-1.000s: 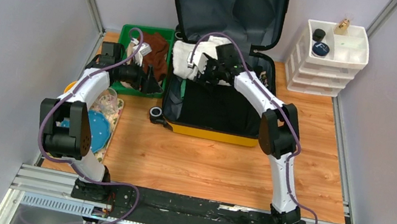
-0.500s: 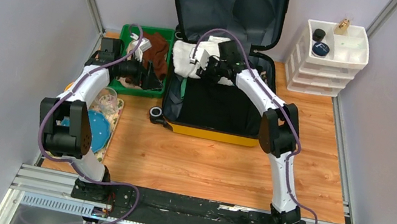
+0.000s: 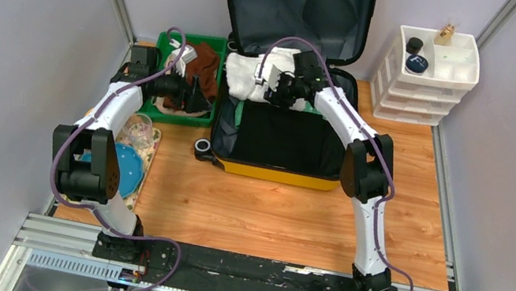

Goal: Open, take out, and arrange the luggage

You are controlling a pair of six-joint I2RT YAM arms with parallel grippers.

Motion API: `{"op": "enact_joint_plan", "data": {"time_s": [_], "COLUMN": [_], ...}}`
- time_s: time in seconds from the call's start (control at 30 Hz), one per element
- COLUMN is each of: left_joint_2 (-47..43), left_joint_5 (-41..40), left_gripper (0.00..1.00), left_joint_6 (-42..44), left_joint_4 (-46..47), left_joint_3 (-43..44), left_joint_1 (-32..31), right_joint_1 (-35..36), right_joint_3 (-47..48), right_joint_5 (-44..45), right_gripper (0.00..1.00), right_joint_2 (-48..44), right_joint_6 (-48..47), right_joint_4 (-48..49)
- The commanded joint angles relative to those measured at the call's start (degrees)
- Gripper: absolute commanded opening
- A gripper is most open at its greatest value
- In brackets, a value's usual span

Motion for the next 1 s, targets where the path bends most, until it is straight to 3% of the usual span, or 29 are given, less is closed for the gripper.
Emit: {"op": "enact_joint_plan", "data": {"time_s": [0.0, 0.1, 0.13, 0.2, 0.23, 0.27, 0.37, 0.5, 0.57, 0.63, 0.67, 0.8, 0.97], "left_joint_2": [-0.31, -0.40, -0.31, -0.05, 0.30, 0.48, 1.62, 1.54, -0.04, -2.50, -3.38, -6.55, -6.47], "left_joint_5": [1.04, 0.95, 0.78, 0.51, 0.51, 0.34, -0.45, -2.03, -2.04, -1.60, -0.29, 2.17, 6.75], "left_gripper": [0.92, 0.92, 0.92, 0.92, 0.92, 0.93, 0.93, 0.93, 0.93, 0.93, 0.93, 0.93, 0.93], "left_joint_6": [0.54, 1.15, 1.24, 1.59, 1.51, 1.16, -6.20, -26.82, -27.86, -21.82, -13.78, 4.81, 31.92], "left_joint_4": [0.40, 0.22, 0.22, 0.57, 0.92, 1.36, 4.78, 17.91, 24.62, 27.73, 27.47, 23.17, 10.18], "left_joint_3": [2.01, 2.36, 2.80, 3.42, 4.20, 4.56, 6.40, 3.18, 0.18, -1.50, -1.59, -0.98, 2.71], "left_joint_1": [0.27, 0.27, 0.27, 0.27, 0.27, 0.18, 0.27, 0.18, -0.17, -0.78, -1.39, -2.89, -7.80], "right_joint_1": [-1.30, -1.48, -1.48, -1.56, -1.48, -1.39, -1.21, 0.10, 0.98, 1.86, 2.21, 3.53, 5.73], "right_joint_3": [1.62, 1.62, 2.05, 4.59, 5.48, 7.22, 9.17, 10.32, 10.14, 9.27, 8.57, 3.91, -0.40], "right_joint_5": [2.84, 3.46, 3.55, 2.33, 1.54, 0.57, -2.68, -4.27, -4.53, -4.79, -5.41, -6.99, -8.49], "right_gripper": [0.53, 0.42, 0.30, 0.19, 0.05, 0.00, 0.00, 0.00, 0.00, 0.00, 0.00, 0.00, 0.00], "right_joint_2": [-1.66, -1.58, -1.66, -1.75, -2.01, -2.27, -3.77, -5.61, -6.76, -8.07, -8.69, -11.85, -14.40], "right_joint_6": [-5.84, -8.40, -8.23, -5.52, -3.76, -2.35, 5.03, 11.63, 13.57, 14.88, 15.15, 15.24, 15.33], "right_joint_4": [-0.78, -0.51, -0.51, -0.95, -1.13, -1.30, -0.52, -0.34, -1.47, -2.62, -3.67, -5.17, -7.54]}}
